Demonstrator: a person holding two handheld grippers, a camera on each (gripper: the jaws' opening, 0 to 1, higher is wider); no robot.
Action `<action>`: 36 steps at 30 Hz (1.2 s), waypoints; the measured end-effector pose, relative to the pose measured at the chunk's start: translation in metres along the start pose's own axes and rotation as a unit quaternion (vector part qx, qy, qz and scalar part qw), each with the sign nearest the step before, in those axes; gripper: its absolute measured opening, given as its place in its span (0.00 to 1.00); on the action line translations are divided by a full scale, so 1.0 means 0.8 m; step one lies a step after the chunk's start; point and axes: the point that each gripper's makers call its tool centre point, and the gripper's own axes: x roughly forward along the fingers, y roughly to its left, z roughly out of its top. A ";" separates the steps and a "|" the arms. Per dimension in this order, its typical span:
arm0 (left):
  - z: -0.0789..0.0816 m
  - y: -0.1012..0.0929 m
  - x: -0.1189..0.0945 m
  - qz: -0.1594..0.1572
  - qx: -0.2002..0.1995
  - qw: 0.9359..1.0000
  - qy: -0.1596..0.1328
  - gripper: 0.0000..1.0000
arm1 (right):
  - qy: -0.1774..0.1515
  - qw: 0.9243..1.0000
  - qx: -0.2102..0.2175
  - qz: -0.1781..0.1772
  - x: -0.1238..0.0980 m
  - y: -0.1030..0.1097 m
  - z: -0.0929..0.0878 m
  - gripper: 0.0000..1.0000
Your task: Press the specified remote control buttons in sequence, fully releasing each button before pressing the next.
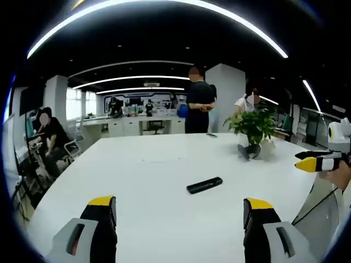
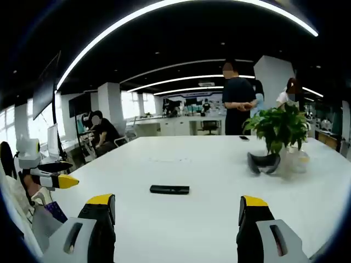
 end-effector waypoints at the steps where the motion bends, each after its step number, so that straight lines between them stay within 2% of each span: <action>1: -0.001 0.000 0.000 0.000 0.000 1.000 0.001 1.00 | 0.001 1.000 0.000 0.000 0.000 0.000 0.000 0.93; 17: -0.007 0.000 0.003 -0.002 -0.008 1.000 0.007 1.00 | 0.006 1.000 0.000 0.002 0.001 0.001 -0.003 0.93; 36: -0.012 0.004 0.007 -0.002 0.003 1.000 0.018 1.00 | 0.011 1.000 -0.004 0.013 0.007 0.007 -0.004 0.93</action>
